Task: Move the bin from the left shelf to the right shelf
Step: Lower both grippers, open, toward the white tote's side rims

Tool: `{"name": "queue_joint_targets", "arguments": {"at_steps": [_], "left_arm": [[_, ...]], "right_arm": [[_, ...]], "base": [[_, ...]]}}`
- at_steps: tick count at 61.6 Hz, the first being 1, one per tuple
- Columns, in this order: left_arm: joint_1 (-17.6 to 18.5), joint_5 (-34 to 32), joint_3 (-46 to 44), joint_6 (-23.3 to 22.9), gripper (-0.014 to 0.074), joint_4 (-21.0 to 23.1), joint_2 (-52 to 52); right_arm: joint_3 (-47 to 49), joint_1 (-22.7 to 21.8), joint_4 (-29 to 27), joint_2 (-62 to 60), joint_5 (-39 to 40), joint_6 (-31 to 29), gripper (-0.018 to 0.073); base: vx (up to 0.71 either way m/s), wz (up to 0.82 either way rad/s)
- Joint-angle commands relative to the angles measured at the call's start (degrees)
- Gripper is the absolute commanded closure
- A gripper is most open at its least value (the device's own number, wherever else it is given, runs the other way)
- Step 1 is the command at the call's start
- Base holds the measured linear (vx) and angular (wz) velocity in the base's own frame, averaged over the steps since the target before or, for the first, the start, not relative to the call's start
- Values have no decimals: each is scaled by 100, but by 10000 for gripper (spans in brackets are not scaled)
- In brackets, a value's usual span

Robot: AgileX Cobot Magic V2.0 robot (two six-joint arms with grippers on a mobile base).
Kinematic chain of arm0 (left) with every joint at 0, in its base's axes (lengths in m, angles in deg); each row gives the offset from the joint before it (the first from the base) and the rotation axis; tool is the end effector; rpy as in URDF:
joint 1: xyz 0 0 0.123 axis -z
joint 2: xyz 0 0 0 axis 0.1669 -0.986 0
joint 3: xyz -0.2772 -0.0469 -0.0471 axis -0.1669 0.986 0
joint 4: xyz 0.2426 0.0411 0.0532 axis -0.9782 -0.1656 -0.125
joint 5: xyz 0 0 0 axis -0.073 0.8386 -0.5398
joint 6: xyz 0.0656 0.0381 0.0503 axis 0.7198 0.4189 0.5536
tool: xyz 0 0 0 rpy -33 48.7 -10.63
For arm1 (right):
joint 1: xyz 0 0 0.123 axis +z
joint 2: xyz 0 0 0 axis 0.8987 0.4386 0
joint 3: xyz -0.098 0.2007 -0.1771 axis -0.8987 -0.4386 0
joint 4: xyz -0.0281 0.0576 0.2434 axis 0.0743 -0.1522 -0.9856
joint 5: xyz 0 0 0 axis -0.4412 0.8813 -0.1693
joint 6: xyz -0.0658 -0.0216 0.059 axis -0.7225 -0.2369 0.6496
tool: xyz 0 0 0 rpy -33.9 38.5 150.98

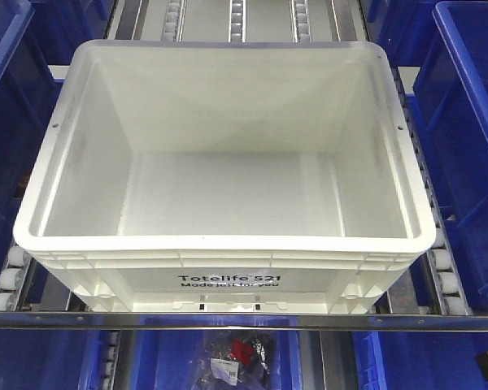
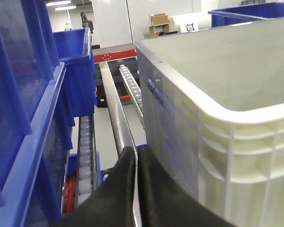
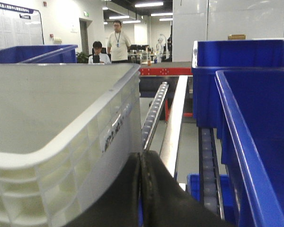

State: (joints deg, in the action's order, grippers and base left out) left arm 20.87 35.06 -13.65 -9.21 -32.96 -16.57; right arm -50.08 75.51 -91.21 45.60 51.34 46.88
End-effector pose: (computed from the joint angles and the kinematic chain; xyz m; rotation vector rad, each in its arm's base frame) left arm 0.0555 -0.0110 0.2013 0.2261 1.5236 -0.0780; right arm 0.0550 0.0111 0.2086 -0.1358 1.4525 0.1743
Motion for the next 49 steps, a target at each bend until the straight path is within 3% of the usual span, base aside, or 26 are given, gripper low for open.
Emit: {"name": "queue_joint_targets", "arguments": {"at_steps": [1, 10, 16, 22, 33, 49], "left_arm": [[33, -608, -139, -35, 604, 0, 67], [33, -1255, -161, -101, 604, 393, 67], [33, -1497, -416, -94, 604, 822, 57], [33, -696, -1026, -94, 604, 947, -26], [33, 1337, -2419, -94, 604, 947, -850], [33, 2973, -4589, -94, 604, 966, -3000]], "right_arm": [[-103, -34, -11, -68, 756, -24, 567], [-89, -34, -443, -68, 1413, 376, 567], [108, -34, -454, -64, 1183, 364, 567], [545, -34, -432, -56, 559, 365, 567], [1880, -34, -418, 504, -1321, 323, 567], [4183, -34, -441, 2575, -3266, 101, 567]], "base": [[0, 0], [0, 0], [0, 0], [0, 0], [0, 0], [0, 0]]}}
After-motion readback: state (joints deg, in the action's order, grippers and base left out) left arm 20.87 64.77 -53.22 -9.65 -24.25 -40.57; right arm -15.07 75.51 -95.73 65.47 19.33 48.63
